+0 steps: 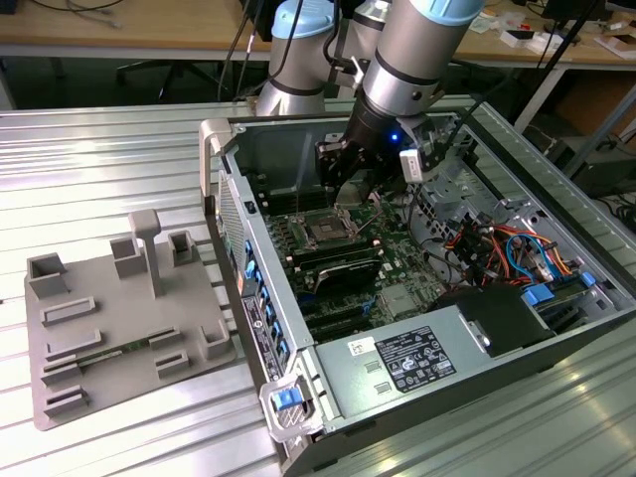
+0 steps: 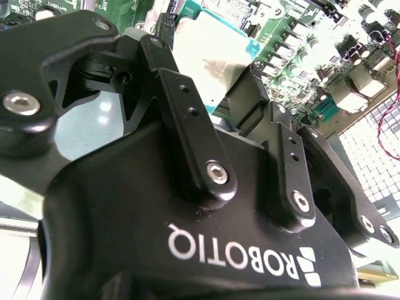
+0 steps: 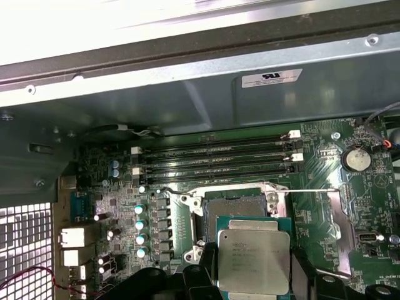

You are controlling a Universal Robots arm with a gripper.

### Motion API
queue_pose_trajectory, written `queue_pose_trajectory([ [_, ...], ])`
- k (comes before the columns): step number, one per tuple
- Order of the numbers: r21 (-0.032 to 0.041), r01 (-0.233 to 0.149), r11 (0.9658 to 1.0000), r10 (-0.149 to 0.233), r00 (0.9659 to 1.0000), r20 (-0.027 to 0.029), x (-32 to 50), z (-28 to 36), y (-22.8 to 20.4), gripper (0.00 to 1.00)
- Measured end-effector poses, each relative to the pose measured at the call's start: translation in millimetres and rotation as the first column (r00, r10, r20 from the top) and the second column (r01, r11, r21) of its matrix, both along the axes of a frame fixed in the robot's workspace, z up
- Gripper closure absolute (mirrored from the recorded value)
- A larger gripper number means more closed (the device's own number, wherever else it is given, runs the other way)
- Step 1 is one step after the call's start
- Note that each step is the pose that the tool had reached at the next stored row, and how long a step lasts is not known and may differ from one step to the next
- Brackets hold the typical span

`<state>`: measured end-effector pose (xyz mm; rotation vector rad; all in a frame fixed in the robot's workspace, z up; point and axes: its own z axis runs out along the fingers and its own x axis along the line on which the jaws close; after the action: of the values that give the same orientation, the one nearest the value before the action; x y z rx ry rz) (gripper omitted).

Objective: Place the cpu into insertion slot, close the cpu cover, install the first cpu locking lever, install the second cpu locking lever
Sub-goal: 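Place the cpu into insertion slot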

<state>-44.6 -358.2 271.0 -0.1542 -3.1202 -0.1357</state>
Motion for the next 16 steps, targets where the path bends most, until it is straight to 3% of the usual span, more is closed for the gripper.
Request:
queue_pose_trajectory([
  [16,-0.0001,0.024,0.9997,-0.024,0.9997,0.0,0.0,-0.2,0.0,0.45],
])
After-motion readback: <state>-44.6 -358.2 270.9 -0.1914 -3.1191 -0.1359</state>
